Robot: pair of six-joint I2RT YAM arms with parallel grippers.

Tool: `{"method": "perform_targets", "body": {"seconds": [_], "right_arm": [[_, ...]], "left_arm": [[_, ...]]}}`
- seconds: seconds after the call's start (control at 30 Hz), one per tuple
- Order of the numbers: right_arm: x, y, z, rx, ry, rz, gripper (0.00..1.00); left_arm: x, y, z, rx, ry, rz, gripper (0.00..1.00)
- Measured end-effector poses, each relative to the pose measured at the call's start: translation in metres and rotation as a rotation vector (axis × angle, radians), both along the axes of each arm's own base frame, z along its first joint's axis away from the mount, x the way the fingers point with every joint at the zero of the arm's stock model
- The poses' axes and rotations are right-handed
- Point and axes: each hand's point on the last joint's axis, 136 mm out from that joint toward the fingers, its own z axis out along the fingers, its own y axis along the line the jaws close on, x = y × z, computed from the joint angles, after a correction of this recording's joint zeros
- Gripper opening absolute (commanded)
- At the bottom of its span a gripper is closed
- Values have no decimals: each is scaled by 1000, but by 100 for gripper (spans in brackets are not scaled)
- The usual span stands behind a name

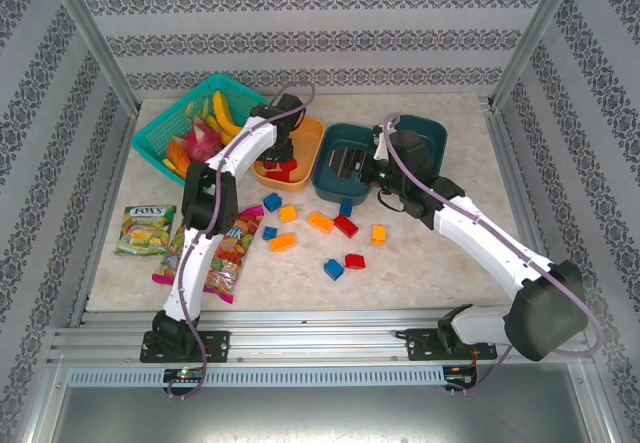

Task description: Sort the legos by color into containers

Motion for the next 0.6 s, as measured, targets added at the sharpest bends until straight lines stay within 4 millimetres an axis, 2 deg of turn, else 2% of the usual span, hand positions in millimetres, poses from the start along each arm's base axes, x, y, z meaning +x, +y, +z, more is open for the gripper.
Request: {"method": "perform_targets", "body": {"seconds": [0.07, 0.13, 0.43, 0.53, 0.6], "right_arm": [[1, 0, -3, 2, 10, -1, 91], [2, 0, -4, 4, 15, -1, 91], [-3, -3, -7, -7, 19, 4, 88], [-12, -15, -14, -57, 37, -25, 86], [-19, -29, -22, -109, 71, -64, 83]], "left_arm": [[0, 0, -1, 1, 2, 0, 57], [0, -1, 0, -5, 0, -1, 62], [2, -8, 10, -37, -15, -2, 69], [1, -16, 28, -86, -44, 5, 72], [-2, -27, 55, -144, -84, 7, 74]]}}
